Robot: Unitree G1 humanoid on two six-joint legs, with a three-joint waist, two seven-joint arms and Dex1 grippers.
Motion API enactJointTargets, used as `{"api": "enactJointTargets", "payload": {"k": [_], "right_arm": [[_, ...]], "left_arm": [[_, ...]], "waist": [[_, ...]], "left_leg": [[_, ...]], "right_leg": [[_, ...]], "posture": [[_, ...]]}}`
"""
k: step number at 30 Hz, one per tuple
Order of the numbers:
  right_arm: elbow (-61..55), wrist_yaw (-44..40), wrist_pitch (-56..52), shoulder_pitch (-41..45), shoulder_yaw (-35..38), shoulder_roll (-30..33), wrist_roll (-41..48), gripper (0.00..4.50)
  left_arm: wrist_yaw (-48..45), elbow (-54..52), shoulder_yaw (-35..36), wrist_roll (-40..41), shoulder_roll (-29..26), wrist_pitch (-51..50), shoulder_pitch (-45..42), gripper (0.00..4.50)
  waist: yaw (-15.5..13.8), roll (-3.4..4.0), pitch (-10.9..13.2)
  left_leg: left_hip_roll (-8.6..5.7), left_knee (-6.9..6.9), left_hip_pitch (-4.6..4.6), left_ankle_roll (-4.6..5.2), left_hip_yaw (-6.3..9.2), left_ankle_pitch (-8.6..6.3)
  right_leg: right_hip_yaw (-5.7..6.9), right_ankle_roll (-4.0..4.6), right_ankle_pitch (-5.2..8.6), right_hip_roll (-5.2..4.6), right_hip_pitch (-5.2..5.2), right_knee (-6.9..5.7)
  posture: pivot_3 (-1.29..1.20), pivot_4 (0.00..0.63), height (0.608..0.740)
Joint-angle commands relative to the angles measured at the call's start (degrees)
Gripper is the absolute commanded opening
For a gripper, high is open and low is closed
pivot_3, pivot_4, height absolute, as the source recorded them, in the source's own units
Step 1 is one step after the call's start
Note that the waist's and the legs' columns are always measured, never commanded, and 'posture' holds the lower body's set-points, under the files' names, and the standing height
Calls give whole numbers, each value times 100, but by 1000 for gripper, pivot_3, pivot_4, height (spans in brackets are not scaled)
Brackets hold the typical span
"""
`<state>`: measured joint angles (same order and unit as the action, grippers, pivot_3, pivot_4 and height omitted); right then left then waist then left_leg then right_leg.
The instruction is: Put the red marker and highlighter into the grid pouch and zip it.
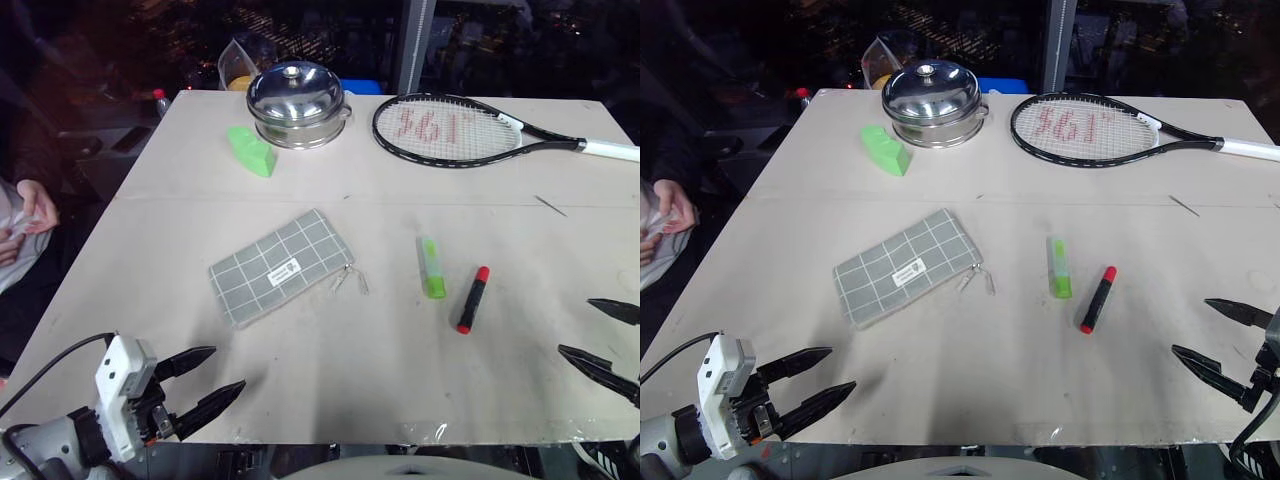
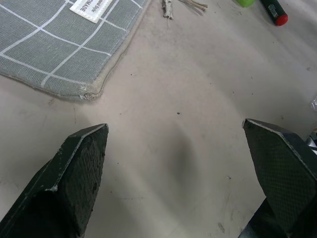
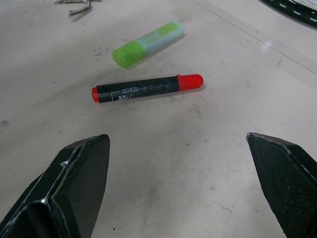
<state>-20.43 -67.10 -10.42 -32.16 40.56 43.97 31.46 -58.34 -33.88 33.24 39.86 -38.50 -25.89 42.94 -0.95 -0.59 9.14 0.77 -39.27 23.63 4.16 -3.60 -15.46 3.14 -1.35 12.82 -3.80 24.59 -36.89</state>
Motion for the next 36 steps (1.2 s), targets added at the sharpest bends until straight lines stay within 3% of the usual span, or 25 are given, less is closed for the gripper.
{"api": "enactJointTargets", "payload": {"k": [1,5,8,13,19,26,36], "right_arm": [[-273,95,30,163,-44,-21,162,4500],[-977,276,-198,584,-523,-96,609,4500],[-1577,204,-538,753,-889,96,1056,4500],[-2176,148,-850,799,-1227,363,1397,4500],[-2384,362,-963,793,-1317,295,1487,4500],[-2671,536,-966,606,-1335,209,1564,4500],[-2833,785,-887,559,-1529,74,1491,4500]], "left_arm": [[203,41,82,66,56,51,-253,4428],[614,395,54,-335,56,352,-954,4428],[45,1228,-181,-1769,-286,2240,-1001,4428],[-113,2698,-481,-3198,-621,4914,-1165,4428],[1263,3846,-1123,-5037,-624,6664,-2243,4428],[2273,4497,-2093,-6207,-644,6818,-3552,4428],[2805,5247,-3485,-6526,-164,6829,-5065,4428]], "waist": [[0,0,0],[-2,7,-3],[6,6,-8],[-7,2,-11],[-152,40,-54],[-275,151,-133],[-349,174,-162]], "left_leg": [[0,0,0,0,0,0],[3,-1,-2,-1,1,2],[3,0,-1,0,-1,1],[3,6,4,13,-13,-9],[0,7,2,-9,-36,-25],[28,9,-3,-8,-76,-23],[43,-9,-20,23,-78,-1]], "right_leg": [[0,0,0,0,0,0],[2,1,-2,3,-1,-3],[1,24,-15,6,-1,-2],[0,30,-18,0,1,12],[22,25,-21,-60,-2,11],[107,19,-22,-110,-38,7],[178,-20,0,-120,-103,10]], "posture": [[0,150,740],[0,150,740],[0,150,740],[0,150,740],[0,150,740],[0,150,740],[0,150,740]]}}
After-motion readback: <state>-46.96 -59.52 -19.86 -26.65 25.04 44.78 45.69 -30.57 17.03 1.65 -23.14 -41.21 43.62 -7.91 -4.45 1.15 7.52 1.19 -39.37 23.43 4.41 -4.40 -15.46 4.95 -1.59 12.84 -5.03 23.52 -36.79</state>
